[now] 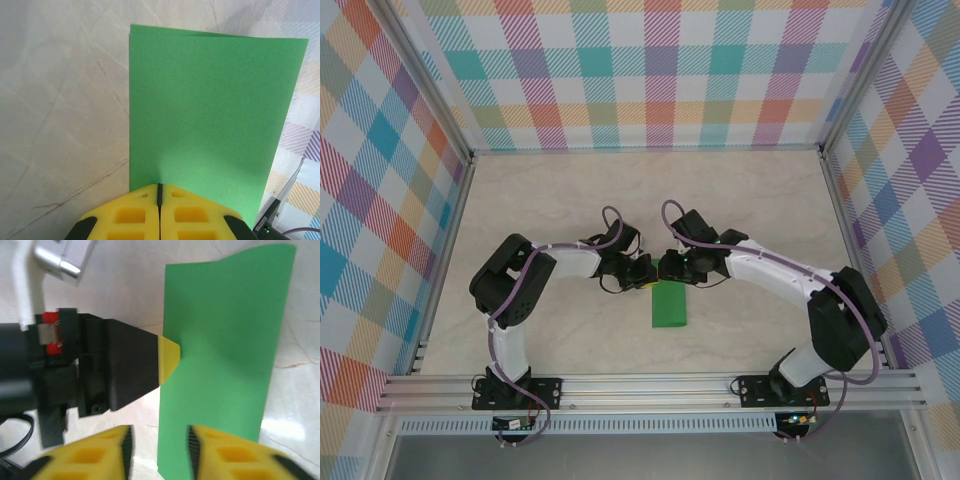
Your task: Fold a paper plane with a square sheet of paper (pick it up from the middle)
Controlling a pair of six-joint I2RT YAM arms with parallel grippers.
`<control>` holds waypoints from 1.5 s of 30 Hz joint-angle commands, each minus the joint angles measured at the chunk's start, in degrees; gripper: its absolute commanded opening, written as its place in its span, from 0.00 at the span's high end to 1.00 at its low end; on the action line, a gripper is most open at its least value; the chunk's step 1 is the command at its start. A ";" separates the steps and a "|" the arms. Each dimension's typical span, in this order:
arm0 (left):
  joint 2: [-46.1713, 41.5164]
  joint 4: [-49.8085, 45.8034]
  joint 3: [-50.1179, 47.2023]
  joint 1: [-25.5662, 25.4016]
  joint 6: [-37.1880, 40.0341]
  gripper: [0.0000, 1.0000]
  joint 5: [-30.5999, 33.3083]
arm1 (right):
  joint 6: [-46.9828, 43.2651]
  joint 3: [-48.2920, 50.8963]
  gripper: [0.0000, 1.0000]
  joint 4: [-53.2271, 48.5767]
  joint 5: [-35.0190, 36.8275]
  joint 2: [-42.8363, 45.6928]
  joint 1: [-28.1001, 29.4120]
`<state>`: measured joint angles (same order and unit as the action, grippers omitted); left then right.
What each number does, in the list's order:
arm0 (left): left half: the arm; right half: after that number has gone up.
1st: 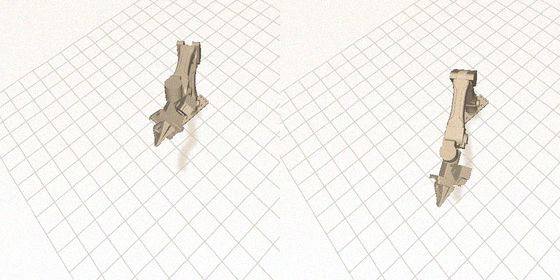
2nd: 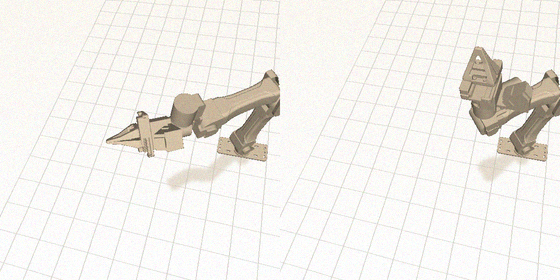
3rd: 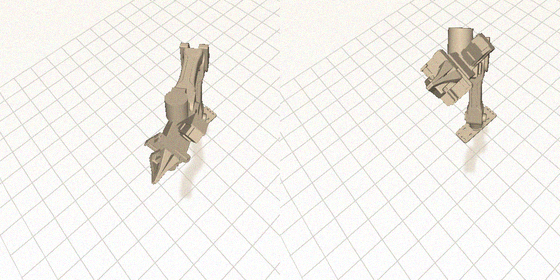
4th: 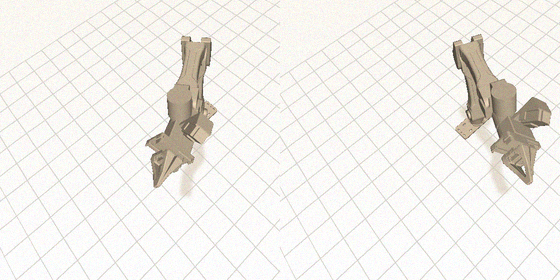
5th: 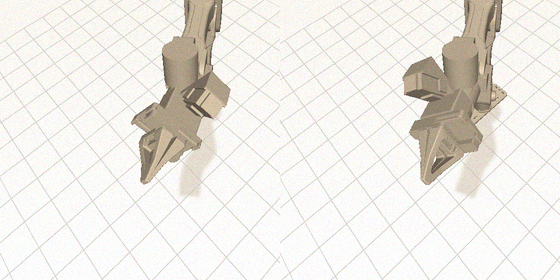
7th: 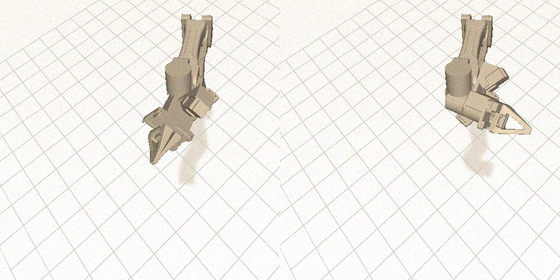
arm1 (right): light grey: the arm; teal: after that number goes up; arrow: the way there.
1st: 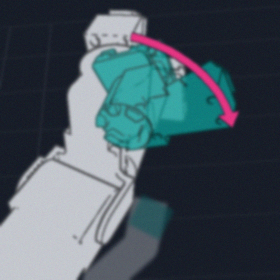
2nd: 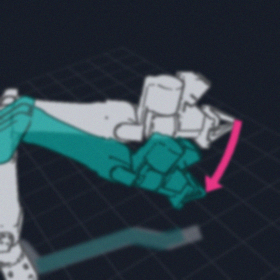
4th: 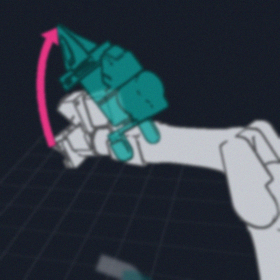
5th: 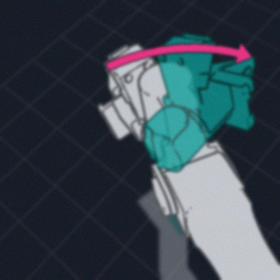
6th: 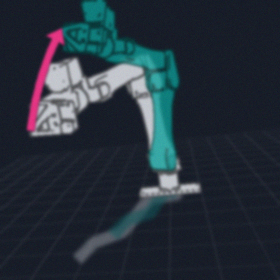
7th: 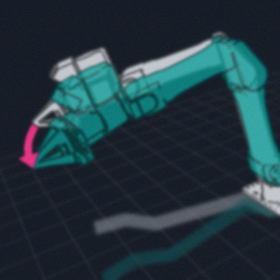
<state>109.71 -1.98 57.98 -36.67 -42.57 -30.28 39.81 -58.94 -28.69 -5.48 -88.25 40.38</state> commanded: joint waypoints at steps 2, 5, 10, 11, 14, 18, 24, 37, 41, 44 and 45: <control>4.34 -11.35 -1.30 -0.78 1.15 0.98 7.26 | 1.39 -0.74 0.88 5.45 -2.81 -3.45 -1.69; 4.62 -12.69 -0.52 -0.78 2.23 1.00 7.60 | 0.82 -1.21 0.97 7.21 -4.01 -5.57 -2.11; 4.97 -16.50 0.95 -0.86 4.13 1.00 8.85 | 0.10 -1.18 1.00 9.73 -7.02 -8.85 -2.48; 4.99 -16.95 1.13 -0.85 4.26 1.00 9.09 | 0.02 -1.16 1.00 9.69 -6.93 -9.45 -2.52; 4.97 -17.77 1.18 -0.86 4.69 1.00 9.89 | -0.34 -0.92 1.00 9.96 -7.87 -11.01 -2.95; 5.33 -18.63 1.28 -0.86 5.15 1.00 10.58 | -0.51 -0.10 1.00 10.26 -8.14 -12.42 -3.44; 5.80 -18.85 1.32 -0.86 5.40 1.00 11.02 | -0.88 2.26 1.00 11.17 -8.24 -12.50 -4.41; 6.35 -19.37 1.19 -0.82 5.53 1.00 12.20 | -1.14 8.75 1.00 15.22 -9.22 -9.40 -7.19; 6.46 -19.84 1.17 -0.86 5.58 1.00 12.87 | -2.18 11.90 1.00 16.43 -9.59 -7.89 -8.52; 6.57 -20.42 1.07 -0.86 5.95 1.00 13.68 | -3.44 15.69 1.00 17.33 -10.45 -5.81 -10.06; 6.63 -20.64 0.97 -0.86 6.01 1.00 14.08 | -3.84 16.99 1.00 17.65 -10.89 -5.03 -10.59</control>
<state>110.85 -10.22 62.48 -37.10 -37.85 -27.75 38.37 -45.56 -10.63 -15.99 -95.44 31.48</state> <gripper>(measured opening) 0.041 0.046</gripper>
